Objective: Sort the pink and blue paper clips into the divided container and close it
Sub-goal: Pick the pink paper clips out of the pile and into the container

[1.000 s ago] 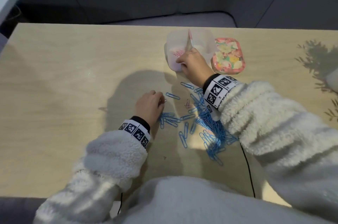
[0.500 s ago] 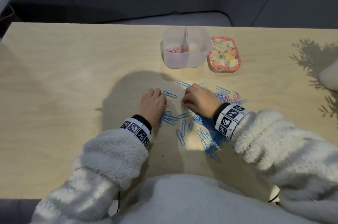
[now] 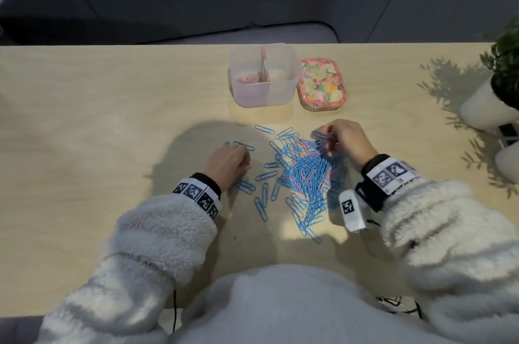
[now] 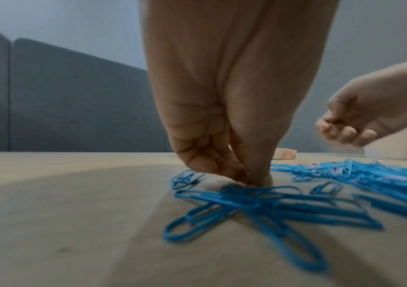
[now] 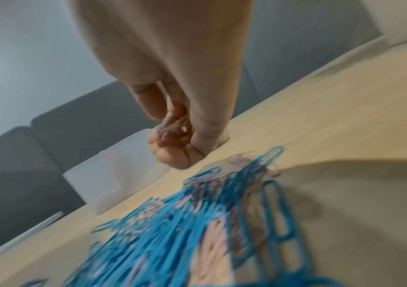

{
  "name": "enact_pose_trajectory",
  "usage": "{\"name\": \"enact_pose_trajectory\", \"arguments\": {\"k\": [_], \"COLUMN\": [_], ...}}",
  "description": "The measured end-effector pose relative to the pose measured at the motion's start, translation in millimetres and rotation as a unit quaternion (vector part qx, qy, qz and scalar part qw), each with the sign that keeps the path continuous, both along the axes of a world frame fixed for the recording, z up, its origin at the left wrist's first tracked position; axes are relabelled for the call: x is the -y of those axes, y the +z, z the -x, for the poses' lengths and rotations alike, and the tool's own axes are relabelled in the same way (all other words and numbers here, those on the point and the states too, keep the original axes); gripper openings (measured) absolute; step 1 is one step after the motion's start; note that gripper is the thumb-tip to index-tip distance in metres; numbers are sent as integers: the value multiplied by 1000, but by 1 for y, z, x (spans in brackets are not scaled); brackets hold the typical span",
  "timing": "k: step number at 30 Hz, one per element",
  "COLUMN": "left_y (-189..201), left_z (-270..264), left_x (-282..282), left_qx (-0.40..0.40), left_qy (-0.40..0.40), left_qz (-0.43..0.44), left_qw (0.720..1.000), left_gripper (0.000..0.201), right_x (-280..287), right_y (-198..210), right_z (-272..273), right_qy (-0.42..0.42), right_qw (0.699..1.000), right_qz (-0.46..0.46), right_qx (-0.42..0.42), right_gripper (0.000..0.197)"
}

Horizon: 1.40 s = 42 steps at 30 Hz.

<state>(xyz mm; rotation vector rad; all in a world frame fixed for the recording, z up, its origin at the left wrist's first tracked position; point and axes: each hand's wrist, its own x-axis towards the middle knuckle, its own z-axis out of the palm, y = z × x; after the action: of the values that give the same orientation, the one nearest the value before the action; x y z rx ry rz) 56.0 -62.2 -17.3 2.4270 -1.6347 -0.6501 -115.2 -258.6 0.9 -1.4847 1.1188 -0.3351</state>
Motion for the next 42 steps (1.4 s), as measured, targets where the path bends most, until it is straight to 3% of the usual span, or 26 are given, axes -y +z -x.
{"name": "enact_pose_trajectory", "arguments": {"k": [1, 3, 6, 9, 12, 15, 21, 25, 28, 31, 35, 37, 39, 42], "left_y": [1, 3, 11, 20, 25, 19, 2, 2, 2, 0, 2, 5, 7, 9], "left_z": [1, 4, 11, 22, 33, 42, 40, 35, 44, 48, 40, 36, 31, 20], "left_x": [2, 6, 17, 31, 50, 70, 74, 65, 75, 87, 89, 83, 76, 65], "left_qx": [-16, -25, -31, -131, -198, -192, -41, -18, -13, 25, 44, 33, 5, -17], "left_qy": [8, 18, 60, 136, 184, 197, 166, 188, 112, 59, 60, 71, 98, 155], "left_qz": [-3, -7, 22, 68, 58, 42, -9, 31, 76, 67, 26, -1, -17, -11], "left_qw": [1000, 999, 997, 980, 961, 960, 985, 982, 991, 996, 997, 997, 995, 988], "left_gripper": [17, 15, 15, 15, 26, 26, 15, 15, 17, 18, 17, 15, 9, 6], "right_x": [6, 12, 4, -6, -10, -12, 3, 11, 18, 24, 29, 27, 25, 22], "right_y": [-2, -9, -12, -7, -6, -7, -9, -9, -4, 4, 8, 10, 9, 6], "right_z": [4, 6, -4, -21, -27, -19, 13, 34, 38, 36, 32, 27, 20, 8], "right_qy": [-5, 63, 172, 216, 263, 277, 255, 265, 301, 327, 334, 295, 196, 110], "right_qw": [1000, 991, 944, 914, 893, 906, 953, 955, 943, 937, 934, 950, 981, 985], "right_qz": [-1, 86, 210, 252, 263, 233, 134, 109, 115, 90, 95, 87, -3, -133], "right_qx": [-23, -87, -187, -232, -254, -219, -92, -77, -84, -84, -86, -62, -15, 24], "right_gripper": [29, 23, 15, 22, 20, 13, 9, 16, 19, 14, 13, 18, 29, 28]}}
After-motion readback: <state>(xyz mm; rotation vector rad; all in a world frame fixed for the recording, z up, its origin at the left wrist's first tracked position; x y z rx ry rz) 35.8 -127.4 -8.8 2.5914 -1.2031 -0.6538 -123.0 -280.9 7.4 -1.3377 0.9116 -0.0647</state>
